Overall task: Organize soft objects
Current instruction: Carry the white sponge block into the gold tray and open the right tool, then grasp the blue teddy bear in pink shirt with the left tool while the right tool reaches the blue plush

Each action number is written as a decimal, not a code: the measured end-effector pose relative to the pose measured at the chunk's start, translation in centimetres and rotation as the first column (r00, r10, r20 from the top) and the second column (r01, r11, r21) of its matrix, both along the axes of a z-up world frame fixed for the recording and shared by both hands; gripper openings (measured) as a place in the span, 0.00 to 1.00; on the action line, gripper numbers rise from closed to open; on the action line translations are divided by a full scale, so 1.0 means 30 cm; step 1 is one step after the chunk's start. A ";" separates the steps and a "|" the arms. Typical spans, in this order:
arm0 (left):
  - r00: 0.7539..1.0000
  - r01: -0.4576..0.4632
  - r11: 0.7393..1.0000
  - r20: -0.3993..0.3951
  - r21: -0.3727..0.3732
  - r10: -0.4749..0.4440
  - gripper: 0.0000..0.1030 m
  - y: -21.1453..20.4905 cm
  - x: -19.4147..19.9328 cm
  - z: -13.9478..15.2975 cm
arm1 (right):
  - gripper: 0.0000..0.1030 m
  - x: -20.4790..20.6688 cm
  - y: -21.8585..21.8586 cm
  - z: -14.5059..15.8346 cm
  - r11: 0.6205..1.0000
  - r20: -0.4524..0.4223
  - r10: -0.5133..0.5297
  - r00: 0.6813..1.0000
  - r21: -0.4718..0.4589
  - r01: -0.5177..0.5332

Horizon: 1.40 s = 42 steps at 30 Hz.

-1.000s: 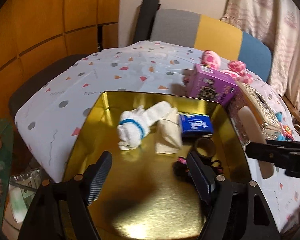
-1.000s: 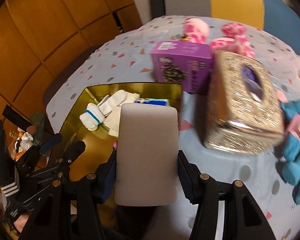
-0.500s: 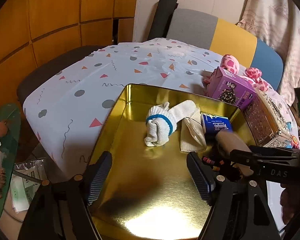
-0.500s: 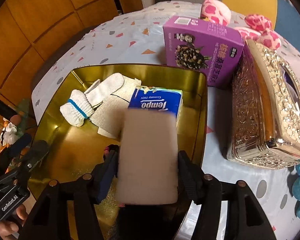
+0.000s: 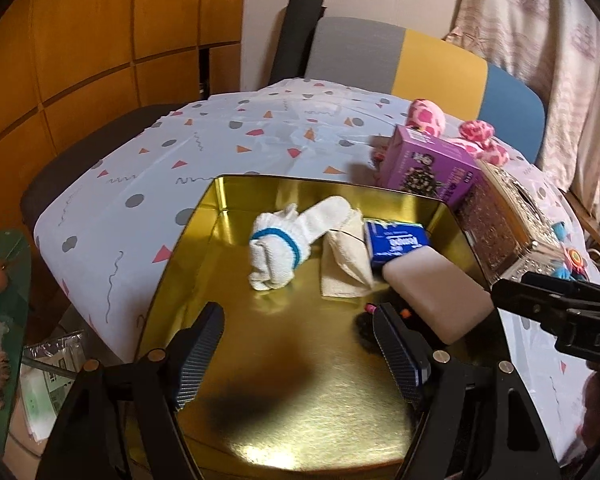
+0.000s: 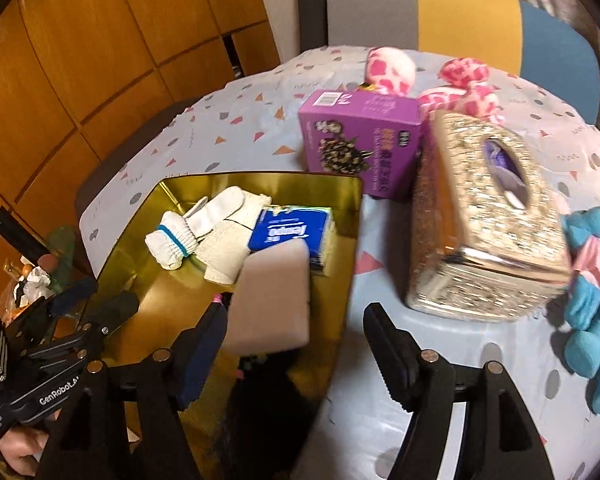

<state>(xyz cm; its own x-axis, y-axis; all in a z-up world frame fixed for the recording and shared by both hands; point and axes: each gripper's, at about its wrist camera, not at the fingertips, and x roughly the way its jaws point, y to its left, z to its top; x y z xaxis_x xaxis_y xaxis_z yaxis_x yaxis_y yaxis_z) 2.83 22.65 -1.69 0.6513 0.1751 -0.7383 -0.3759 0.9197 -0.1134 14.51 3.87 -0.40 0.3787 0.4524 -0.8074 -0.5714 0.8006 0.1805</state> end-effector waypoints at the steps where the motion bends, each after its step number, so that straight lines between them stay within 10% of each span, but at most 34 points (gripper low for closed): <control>1: 1.000 0.008 1.000 -0.001 0.001 -0.008 0.75 -0.009 0.001 0.002 | 0.70 -0.003 -0.010 0.005 1.000 0.007 -0.005 1.000 -0.002 0.005; 14: 0.991 0.130 0.990 -0.002 0.056 -0.130 0.75 -0.154 0.018 0.034 | 0.70 -0.002 -0.257 0.077 0.989 0.093 -0.144 0.985 0.030 0.142; 25: 0.969 0.246 0.965 0.002 0.094 -0.247 0.75 -0.301 0.049 0.075 | 0.70 0.090 -0.612 0.109 0.921 0.144 -0.389 0.910 0.035 0.388; 34: 0.922 0.384 0.917 -0.002 0.106 -0.386 0.75 -0.451 0.072 0.099 | 0.70 0.188 -0.975 0.065 0.717 0.197 -0.690 0.696 0.063 0.694; 39: 0.878 0.472 0.873 0.018 0.124 -0.477 0.75 -0.558 0.098 0.139 | 0.70 0.181 -1.189 0.007 0.523 0.015 -0.849 0.529 0.180 0.833; 42: 0.855 0.512 0.850 0.018 0.120 -0.518 0.75 -0.625 0.136 0.154 | 0.70 0.165 -1.255 -0.014 0.461 -0.062 -0.873 0.483 0.214 0.861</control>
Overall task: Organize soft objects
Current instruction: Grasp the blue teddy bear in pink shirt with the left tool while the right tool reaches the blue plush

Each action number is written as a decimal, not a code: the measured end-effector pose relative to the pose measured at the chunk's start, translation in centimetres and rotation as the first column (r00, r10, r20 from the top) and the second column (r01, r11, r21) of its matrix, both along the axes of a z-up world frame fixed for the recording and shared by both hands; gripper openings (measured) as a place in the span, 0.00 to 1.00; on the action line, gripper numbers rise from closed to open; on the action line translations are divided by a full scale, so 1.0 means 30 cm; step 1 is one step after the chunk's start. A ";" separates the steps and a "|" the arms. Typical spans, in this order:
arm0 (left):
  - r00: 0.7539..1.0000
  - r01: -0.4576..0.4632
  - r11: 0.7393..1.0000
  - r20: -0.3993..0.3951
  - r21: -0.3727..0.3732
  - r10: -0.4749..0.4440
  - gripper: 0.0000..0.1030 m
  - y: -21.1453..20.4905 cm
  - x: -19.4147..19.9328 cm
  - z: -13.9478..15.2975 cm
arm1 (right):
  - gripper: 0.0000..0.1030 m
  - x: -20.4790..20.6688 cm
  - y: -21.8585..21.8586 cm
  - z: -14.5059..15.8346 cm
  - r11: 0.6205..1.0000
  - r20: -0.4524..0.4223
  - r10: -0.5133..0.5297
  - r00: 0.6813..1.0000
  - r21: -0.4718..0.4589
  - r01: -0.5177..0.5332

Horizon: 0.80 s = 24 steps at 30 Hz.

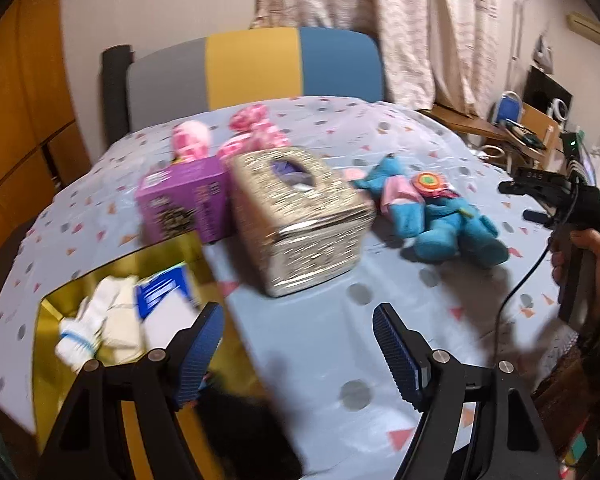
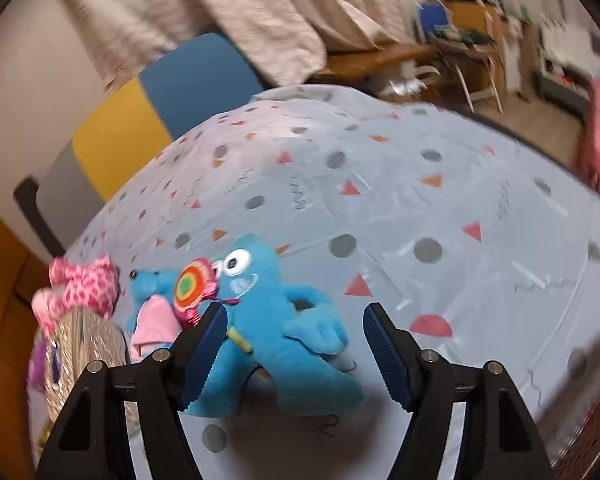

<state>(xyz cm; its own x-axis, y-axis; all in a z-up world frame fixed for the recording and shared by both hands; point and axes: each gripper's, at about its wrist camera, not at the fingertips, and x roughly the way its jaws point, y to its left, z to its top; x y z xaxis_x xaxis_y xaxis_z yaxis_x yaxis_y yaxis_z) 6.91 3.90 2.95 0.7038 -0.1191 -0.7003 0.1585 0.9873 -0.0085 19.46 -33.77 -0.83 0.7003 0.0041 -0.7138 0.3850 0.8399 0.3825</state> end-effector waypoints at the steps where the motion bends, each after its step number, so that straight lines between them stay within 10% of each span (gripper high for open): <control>1: 1.000 0.015 1.000 -0.001 -0.003 -0.015 0.74 -0.021 0.014 0.006 | 0.70 -0.003 -0.016 -0.006 1.000 -0.004 -0.010 1.000 0.022 0.010; 14: 0.981 0.188 0.981 -0.029 -0.050 -0.190 0.61 -0.372 0.296 0.069 | 0.70 -0.021 -0.039 -0.016 0.993 0.017 -0.016 1.000 0.120 0.014; 24: 0.982 0.164 0.982 -0.111 0.095 -0.153 0.80 -0.598 0.608 -0.050 | 0.70 -0.018 -0.049 -0.023 0.983 0.037 0.003 0.999 0.182 -0.010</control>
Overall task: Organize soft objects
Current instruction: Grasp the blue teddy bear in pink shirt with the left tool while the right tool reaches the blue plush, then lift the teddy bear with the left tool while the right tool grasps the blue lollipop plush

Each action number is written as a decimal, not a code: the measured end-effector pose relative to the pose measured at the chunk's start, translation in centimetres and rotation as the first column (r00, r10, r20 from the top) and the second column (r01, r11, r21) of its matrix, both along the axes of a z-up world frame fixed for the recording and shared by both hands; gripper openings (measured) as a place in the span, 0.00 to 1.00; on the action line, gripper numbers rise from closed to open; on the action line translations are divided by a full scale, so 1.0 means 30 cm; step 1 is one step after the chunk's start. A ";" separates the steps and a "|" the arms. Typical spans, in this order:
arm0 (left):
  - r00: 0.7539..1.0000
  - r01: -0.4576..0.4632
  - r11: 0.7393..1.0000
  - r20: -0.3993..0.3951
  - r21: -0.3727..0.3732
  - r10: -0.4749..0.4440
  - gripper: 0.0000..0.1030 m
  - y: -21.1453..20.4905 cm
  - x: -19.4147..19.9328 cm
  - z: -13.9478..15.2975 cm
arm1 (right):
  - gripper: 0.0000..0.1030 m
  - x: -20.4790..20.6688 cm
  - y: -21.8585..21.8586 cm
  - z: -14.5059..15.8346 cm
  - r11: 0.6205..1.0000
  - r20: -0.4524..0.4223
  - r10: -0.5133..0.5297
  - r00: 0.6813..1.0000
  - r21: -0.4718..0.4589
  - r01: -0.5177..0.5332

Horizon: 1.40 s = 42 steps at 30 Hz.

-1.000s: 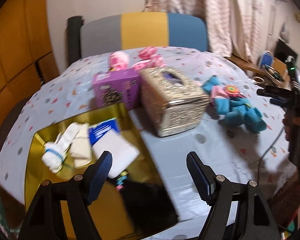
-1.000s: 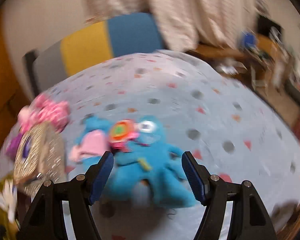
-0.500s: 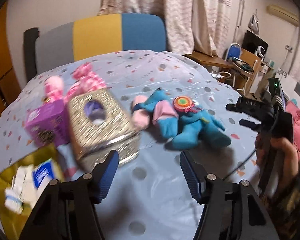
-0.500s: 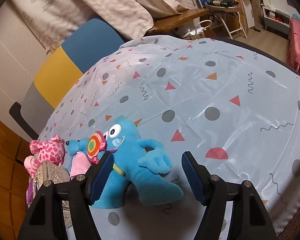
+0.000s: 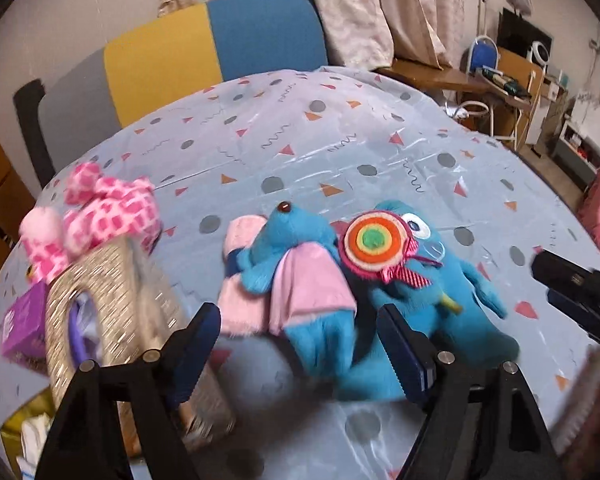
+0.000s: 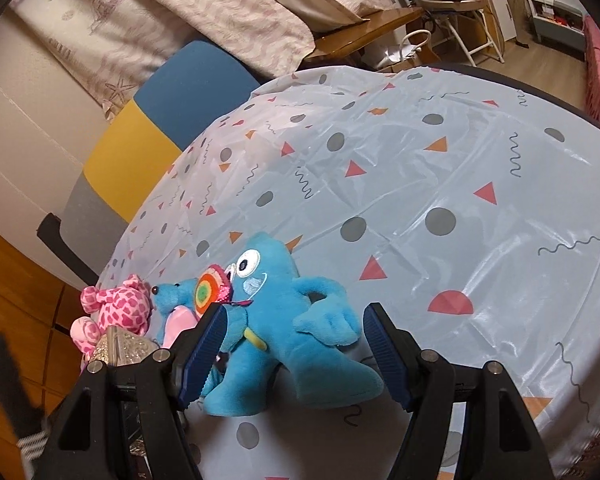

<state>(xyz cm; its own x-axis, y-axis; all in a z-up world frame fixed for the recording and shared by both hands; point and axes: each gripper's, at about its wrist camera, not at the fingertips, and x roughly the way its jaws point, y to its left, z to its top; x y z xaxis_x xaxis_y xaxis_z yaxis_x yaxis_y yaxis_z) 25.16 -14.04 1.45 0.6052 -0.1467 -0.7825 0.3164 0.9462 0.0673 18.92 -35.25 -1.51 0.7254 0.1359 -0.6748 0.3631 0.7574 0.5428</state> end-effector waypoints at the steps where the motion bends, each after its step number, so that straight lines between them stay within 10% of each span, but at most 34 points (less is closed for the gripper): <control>1: 1.000 0.008 1.000 -0.003 0.008 -0.008 0.81 -0.017 0.022 -0.014 | 0.70 0.001 0.001 0.000 1.000 0.000 0.003 1.000 0.003 -0.003; 7: 0.998 -0.035 0.995 -0.045 0.097 0.039 0.78 -0.063 0.142 -0.120 | 0.70 0.002 -0.007 -0.008 0.999 0.005 0.005 1.000 0.037 -0.005; 9: 0.999 -0.032 0.993 -0.032 0.116 0.036 0.41 -0.080 0.160 -0.148 | 0.70 0.002 -0.010 -0.011 0.999 0.004 0.000 1.000 0.046 0.000; 11: 0.999 -0.001 0.992 -0.033 0.129 0.005 0.34 -0.101 0.170 -0.173 | 0.70 0.003 -0.015 -0.016 0.999 0.000 -0.002 1.000 0.054 0.002; 29: 0.991 0.134 0.990 -0.015 -0.042 -0.134 0.33 0.144 -0.459 -0.160 | 0.70 -0.001 -0.031 -0.038 0.998 -0.035 -0.030 0.999 0.060 0.032; 42: 0.996 0.018 0.996 -0.086 -0.085 -0.025 0.38 0.269 -0.472 -0.309 | 0.70 0.061 0.088 -0.061 0.989 -0.100 0.150 0.984 0.003 -0.151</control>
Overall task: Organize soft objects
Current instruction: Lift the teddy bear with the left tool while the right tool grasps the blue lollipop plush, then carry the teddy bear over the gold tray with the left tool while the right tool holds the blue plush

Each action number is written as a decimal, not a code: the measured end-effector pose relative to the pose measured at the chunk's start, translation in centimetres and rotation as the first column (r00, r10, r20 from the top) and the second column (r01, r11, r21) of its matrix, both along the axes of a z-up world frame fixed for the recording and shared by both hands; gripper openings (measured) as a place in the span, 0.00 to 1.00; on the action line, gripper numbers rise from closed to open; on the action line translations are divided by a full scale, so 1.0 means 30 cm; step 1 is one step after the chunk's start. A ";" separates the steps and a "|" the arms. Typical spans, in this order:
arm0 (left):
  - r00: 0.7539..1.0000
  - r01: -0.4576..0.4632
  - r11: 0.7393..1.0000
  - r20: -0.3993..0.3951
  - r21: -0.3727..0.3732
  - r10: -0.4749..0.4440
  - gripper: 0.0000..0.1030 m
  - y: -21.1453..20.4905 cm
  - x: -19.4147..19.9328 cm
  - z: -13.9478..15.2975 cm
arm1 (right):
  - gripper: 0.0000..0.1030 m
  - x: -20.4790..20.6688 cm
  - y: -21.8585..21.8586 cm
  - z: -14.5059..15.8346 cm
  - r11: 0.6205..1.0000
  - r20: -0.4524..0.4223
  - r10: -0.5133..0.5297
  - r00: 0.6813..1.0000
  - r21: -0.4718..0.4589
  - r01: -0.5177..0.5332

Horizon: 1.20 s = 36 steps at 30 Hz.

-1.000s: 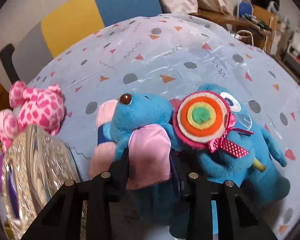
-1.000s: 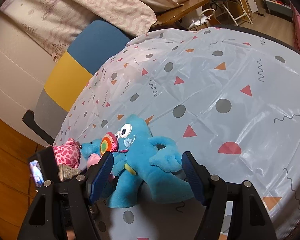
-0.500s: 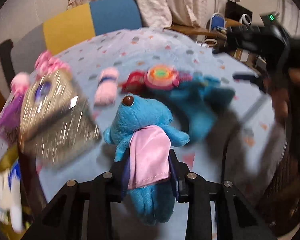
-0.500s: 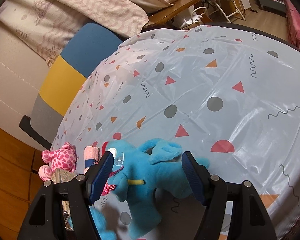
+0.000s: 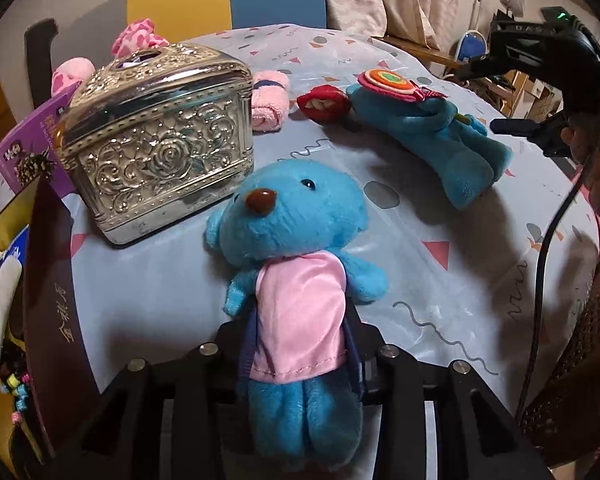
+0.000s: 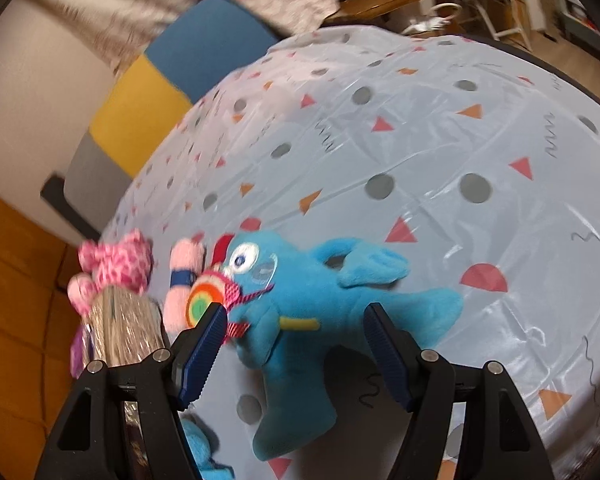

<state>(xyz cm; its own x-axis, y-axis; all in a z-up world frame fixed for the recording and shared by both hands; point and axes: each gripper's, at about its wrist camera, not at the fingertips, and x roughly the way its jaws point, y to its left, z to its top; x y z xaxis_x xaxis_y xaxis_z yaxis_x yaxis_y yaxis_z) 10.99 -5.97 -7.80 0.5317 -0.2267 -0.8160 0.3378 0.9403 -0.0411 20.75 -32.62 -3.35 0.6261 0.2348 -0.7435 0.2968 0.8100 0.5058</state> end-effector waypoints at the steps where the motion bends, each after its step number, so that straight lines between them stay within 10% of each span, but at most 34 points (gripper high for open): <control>1: 1.000 -0.002 1.000 -0.003 -0.006 0.002 0.39 0.008 0.009 -0.003 | 0.70 0.011 0.023 0.005 0.999 -0.007 0.041 0.999 -0.028 -0.041; 5: 1.000 0.003 0.999 -0.008 -0.035 -0.003 0.40 0.031 0.011 -0.009 | 0.72 0.042 0.140 0.063 0.931 -0.048 0.261 0.964 -0.252 -0.264; 7: 1.000 0.004 0.999 -0.004 -0.045 -0.004 0.40 0.038 0.009 -0.012 | 0.75 0.051 0.199 0.091 0.840 -0.107 0.368 0.924 -0.388 -0.379; 12: 1.000 -0.006 0.998 -0.002 -0.062 0.006 0.40 0.040 0.007 -0.014 | 0.77 0.129 0.235 0.053 0.724 -0.250 0.438 0.864 -0.471 -0.503; 17: 1.000 -0.010 0.997 -0.004 -0.073 0.010 0.40 0.049 -0.001 -0.012 | 0.81 0.221 0.222 -0.046 0.745 -0.314 0.450 0.836 -0.385 -0.545; 24: 1.000 -0.013 0.997 0.006 -0.075 0.013 0.40 0.049 -0.012 -0.013 | 0.77 0.209 0.200 -0.104 0.807 -0.208 0.366 0.907 -0.415 -0.420; 36: 1.000 -0.024 0.995 -0.013 -0.093 0.023 0.31 0.062 -0.018 -0.002 | 0.78 0.212 0.172 -0.110 0.823 -0.163 0.378 0.912 -0.392 -0.411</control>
<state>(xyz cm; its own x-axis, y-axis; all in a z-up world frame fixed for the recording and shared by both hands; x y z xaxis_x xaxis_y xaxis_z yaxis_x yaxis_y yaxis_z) 10.45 -4.10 -7.85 0.5277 -0.2894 -0.7986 0.3150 0.9398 -0.1325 27.11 -27.45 -6.65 0.4847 0.1145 -0.8672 -0.0694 0.9933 0.0924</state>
